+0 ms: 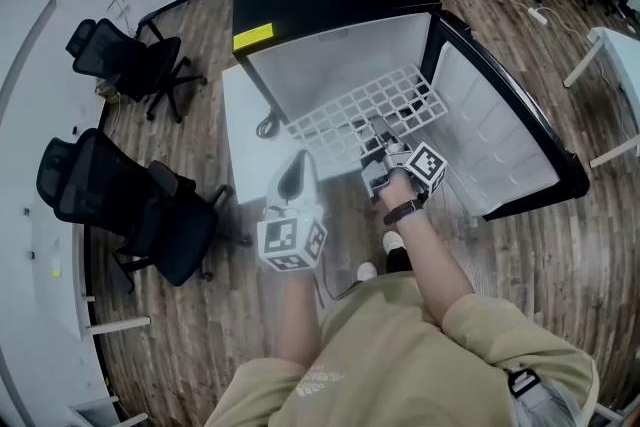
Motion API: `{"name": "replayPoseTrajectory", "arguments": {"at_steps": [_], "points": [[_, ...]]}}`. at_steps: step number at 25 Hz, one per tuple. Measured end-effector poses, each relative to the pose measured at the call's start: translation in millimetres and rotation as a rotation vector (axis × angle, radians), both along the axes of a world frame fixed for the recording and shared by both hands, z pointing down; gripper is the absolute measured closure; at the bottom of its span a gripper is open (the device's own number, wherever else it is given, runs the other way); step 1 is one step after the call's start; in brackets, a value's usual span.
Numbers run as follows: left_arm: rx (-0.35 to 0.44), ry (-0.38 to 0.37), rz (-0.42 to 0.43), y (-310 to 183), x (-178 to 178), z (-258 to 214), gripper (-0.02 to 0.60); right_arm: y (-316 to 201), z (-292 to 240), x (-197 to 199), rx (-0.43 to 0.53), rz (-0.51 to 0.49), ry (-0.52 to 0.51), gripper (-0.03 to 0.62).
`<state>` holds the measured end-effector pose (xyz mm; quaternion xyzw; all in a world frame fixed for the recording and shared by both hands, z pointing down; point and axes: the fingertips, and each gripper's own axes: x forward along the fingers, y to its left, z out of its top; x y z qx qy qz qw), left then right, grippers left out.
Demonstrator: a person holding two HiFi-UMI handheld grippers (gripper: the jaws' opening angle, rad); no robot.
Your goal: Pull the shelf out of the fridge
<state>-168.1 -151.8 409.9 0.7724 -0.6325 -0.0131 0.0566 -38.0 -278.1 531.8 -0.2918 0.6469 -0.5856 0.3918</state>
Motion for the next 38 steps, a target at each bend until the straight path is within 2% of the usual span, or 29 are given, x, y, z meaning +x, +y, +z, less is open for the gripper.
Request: {"name": "replayPoseTrajectory", "arguments": {"at_steps": [5,8,11,14,16,18,22,25,28,32,38], "points": [[-0.002,0.013,0.02,-0.2,4.2,0.4,0.58,24.6,-2.9,16.8,0.077,-0.003,0.201,0.572],[0.011,0.008,0.016,0.2,6.4,0.3,0.58,35.3,-26.3,20.7,0.205,-0.004,0.351,0.572],[0.023,-0.005,0.008,3.1,7.5,-0.9,0.58,50.3,-57.4,17.2,0.347,-0.004,0.589,0.572],[0.021,-0.011,0.009,4.6,9.5,-1.0,0.58,63.8,-91.5,18.5,0.484,0.062,0.853,0.572],[0.02,-0.015,0.01,4.6,10.6,-1.0,0.58,72.0,-111.6,21.0,0.58,0.123,0.994,0.572],[0.023,-0.018,0.008,4.0,10.4,-1.6,0.58,78.0,-126.9,22.7,0.649,0.177,1.101,0.572],[0.032,-0.021,0.002,2.8,9.4,-5.6,0.58,85.4,-143.4,24.7,0.715,0.248,1.276,0.572],[0.041,-0.031,-0.004,-0.1,8.8,-9.7,0.58,87.0,-147.5,22.2,0.744,0.251,1.363,0.572],[0.06,-0.048,-0.035,-3.4,5.6,-12.9,0.58,86.3,-145.2,19.9,0.745,0.232,1.401,0.572],[0.09,-0.065,-0.081,-7.9,-0.1,-16.3,0.58,86.9,-142.1,21.8,0.729,0.214,1.393,0.572],[0.092,-0.057,-0.067,-19.3,5.8,-17.8,0.58,83.3,-141.9,24.3,0.726,0.202,1.372,0.572]]}}
